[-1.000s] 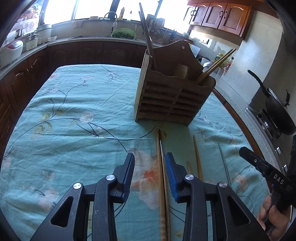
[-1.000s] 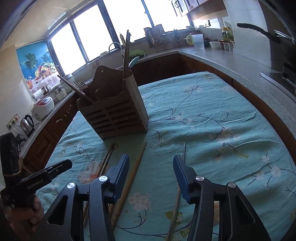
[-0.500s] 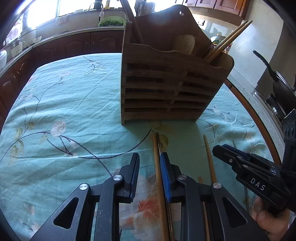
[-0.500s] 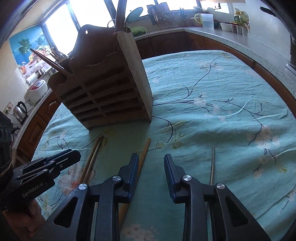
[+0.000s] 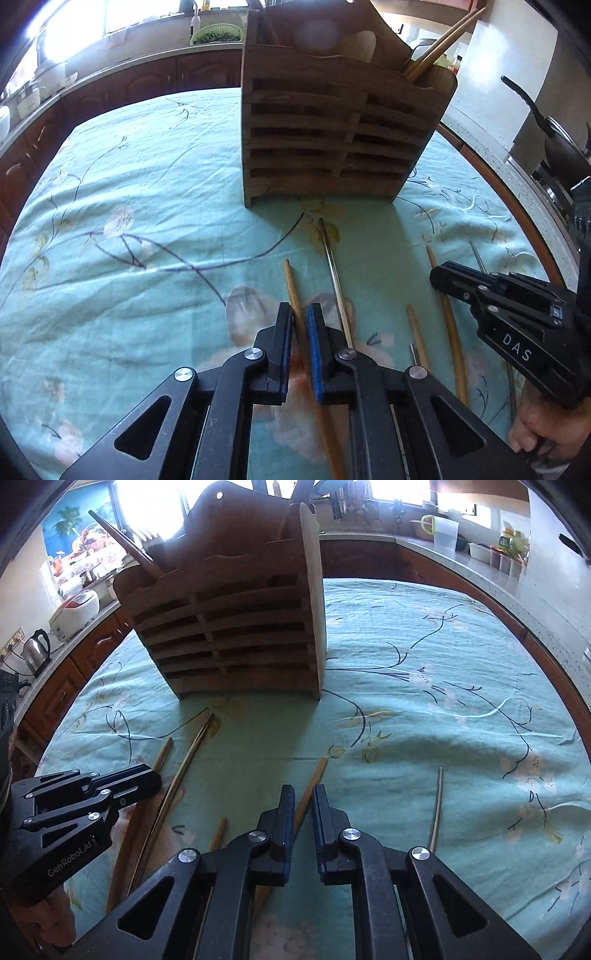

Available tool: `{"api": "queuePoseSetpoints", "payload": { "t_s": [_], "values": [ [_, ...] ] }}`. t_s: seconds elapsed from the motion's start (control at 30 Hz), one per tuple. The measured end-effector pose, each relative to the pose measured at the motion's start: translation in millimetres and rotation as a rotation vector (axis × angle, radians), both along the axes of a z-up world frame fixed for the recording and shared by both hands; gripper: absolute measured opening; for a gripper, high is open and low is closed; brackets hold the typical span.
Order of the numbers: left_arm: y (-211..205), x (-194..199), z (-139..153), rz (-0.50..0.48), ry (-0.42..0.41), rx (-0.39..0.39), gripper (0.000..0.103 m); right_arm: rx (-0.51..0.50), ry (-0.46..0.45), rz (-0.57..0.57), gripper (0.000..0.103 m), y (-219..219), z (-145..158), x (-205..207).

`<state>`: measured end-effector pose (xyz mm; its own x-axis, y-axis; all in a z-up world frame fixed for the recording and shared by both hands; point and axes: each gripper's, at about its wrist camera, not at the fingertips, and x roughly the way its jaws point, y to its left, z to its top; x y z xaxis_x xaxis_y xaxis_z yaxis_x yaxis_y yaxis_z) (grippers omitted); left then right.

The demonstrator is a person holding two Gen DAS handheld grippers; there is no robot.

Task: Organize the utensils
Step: 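Lift the held chopsticks with both tools toward the wooden holder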

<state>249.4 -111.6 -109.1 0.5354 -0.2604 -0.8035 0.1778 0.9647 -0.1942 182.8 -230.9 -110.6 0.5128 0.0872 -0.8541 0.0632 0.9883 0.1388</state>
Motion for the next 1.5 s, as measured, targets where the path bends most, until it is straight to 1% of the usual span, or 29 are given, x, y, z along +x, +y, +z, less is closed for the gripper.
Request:
{"api": "queuePoseSetpoints", "payload": {
  "t_s": [0.1,0.23,0.33,0.43,0.5,0.53,0.63,0.7,0.77,0.9,0.97,1.17,1.3,1.4,1.5],
  "values": [
    [2.3,-1.5,1.5,0.006,0.018,-0.018,0.008,0.035,0.004,-0.020,0.009,-5.4,-0.2,0.7],
    [-2.6,11.8,4.4,0.002,0.038,0.002,0.008,0.027,0.008,-0.036,0.011,-3.4,-1.1,8.3],
    [-6.8,21.4,7.4,-0.007,0.030,0.027,0.008,0.000,-0.002,-0.031,0.011,2.7,-2.5,12.1],
    [-12.3,21.4,5.9,-0.016,0.008,0.049,0.008,-0.006,-0.011,-0.030,0.011,3.8,-3.2,11.4],
    [-12.8,18.5,5.6,-0.017,-0.003,0.055,0.006,-0.013,-0.015,-0.030,0.011,4.8,-3.2,10.4],
    [-12.0,17.7,5.5,-0.015,0.000,0.047,0.006,-0.007,-0.015,-0.035,0.009,4.0,-2.4,10.5],
    [-3.1,8.2,9.4,-0.007,0.006,0.009,0.004,0.072,-0.022,-0.049,0.006,-2.2,3.0,5.3],
    [5.1,-3.1,17.9,-0.001,-0.015,-0.006,0.004,0.091,-0.049,-0.049,0.006,-3.7,14.0,-2.3],
    [15.5,-17.4,30.5,0.008,-0.039,-0.044,0.004,0.128,-0.079,-0.047,0.005,-5.3,28.7,-11.6],
    [34.3,-46.1,58.3,0.028,-0.100,-0.120,0.004,0.159,-0.158,-0.041,0.005,-7.6,62.8,-33.6],
    [41.7,-61.0,72.3,0.032,-0.135,-0.146,0.004,0.175,-0.198,-0.041,0.005,-8.9,79.7,-44.8],
    [66.8,-108.7,112.6,0.044,-0.239,-0.200,0.004,0.205,-0.302,-0.038,0.005,-15.2,125.7,-71.3],
    [81.0,-137.6,136.4,0.044,-0.298,-0.229,0.004,0.202,-0.380,-0.035,0.005,-19.8,156.8,-85.1],
    [91.3,-154.9,150.8,0.049,-0.334,-0.245,0.004,0.202,-0.441,-0.036,0.005,-22.5,180.3,-94.5],
    [99.3,-167.3,161.9,0.055,-0.364,-0.257,0.004,0.189,-0.485,-0.036,0.005,-25.6,196.1,-98.2]
  ]
}}
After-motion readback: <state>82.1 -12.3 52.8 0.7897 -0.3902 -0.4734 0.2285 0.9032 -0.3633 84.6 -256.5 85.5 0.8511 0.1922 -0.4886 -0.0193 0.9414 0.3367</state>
